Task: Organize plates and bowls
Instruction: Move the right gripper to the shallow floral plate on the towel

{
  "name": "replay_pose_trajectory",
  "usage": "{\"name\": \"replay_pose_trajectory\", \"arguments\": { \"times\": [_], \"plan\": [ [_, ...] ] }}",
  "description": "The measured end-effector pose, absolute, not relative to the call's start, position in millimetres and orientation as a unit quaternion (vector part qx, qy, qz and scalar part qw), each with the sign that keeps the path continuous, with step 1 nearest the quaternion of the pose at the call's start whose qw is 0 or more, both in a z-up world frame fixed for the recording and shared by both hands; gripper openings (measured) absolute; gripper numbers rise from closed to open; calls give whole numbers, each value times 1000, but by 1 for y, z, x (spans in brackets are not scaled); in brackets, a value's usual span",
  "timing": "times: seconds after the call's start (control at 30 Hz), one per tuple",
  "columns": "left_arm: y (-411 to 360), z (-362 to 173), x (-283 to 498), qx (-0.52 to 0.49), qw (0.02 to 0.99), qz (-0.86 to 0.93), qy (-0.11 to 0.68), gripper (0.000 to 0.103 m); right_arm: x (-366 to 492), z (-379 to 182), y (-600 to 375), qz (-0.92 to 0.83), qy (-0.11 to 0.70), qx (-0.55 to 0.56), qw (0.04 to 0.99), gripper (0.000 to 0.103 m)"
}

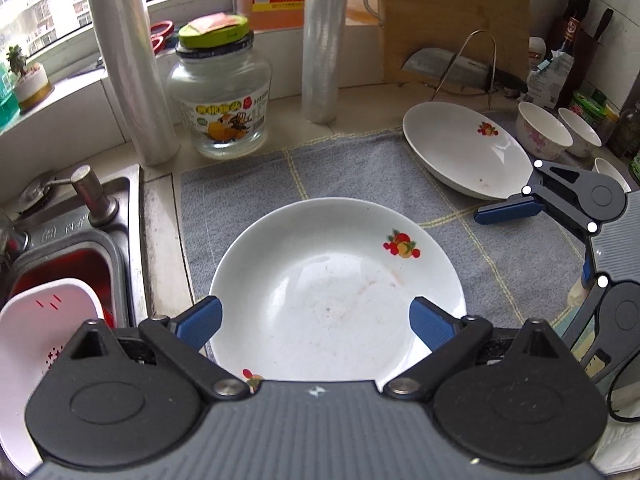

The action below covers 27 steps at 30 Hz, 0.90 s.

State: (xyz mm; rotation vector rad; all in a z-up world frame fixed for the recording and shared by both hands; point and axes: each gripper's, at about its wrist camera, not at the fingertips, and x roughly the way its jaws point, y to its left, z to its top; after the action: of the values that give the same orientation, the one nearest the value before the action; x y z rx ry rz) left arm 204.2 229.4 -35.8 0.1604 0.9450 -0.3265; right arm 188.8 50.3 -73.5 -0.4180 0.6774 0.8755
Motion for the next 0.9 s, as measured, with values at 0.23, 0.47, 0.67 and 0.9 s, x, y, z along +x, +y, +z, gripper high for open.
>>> {"name": "replay_pose_trajectory", "arguments": {
  "times": [0.23, 0.47, 0.67, 0.9],
  "plan": [
    [202, -35, 184, 56, 896, -158, 412, 100, 180, -73, 25, 347, 332, -182, 858, 103],
    [172, -37, 172, 41, 909, -159, 383, 100, 167, -76, -4, 288, 349, -168, 876, 103],
    [151, -38, 166, 64, 916, -171, 356, 100, 160, -74, -26, 243, 363, -166, 884, 103],
    [119, -42, 174, 62, 919, -181, 344, 100, 169, -64, -65, 197, 370, -168, 892, 103]
  ]
}}
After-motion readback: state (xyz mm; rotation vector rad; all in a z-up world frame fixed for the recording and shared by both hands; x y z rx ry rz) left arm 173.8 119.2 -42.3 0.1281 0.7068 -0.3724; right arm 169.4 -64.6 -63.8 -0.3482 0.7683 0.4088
